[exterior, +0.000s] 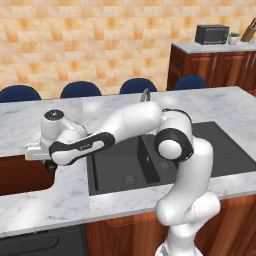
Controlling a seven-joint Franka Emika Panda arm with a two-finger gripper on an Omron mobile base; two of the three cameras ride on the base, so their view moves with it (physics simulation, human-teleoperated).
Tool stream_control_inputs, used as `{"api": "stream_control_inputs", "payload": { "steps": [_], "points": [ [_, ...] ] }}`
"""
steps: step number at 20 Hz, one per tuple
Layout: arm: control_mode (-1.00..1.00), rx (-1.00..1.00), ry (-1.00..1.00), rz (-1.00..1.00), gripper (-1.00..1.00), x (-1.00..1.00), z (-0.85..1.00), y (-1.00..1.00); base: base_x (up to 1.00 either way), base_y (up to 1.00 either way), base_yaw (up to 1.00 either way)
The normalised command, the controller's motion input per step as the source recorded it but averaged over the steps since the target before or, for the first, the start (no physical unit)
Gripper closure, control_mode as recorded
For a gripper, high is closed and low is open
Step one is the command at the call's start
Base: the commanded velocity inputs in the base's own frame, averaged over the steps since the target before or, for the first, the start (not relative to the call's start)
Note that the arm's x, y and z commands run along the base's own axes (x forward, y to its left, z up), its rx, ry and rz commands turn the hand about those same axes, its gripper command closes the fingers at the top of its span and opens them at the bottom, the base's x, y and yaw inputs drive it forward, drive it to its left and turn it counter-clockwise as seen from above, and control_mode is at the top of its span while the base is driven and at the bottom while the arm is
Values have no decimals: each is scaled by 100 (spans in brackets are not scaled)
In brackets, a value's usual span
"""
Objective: Pick up all produce items and place them in the sink. Turn on the sink faucet to wash them. Then turn the sink off and put them in the tray.
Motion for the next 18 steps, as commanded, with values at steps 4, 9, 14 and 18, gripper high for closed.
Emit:
{"api": "stream_control_inputs", "payload": {
  "steps": [4,9,14,18],
  "points": [
    [-100,-12,10,0,100,0,-5,49,0,0,0],
    [-100,-12,6,1,100,0,-28,29,0,0,0],
    [-100,-8,0,2,100,1,-35,5,0,0,0],
    [-100,-2,1,4,100,16,-33,0,0,0,0]
  ]
}}
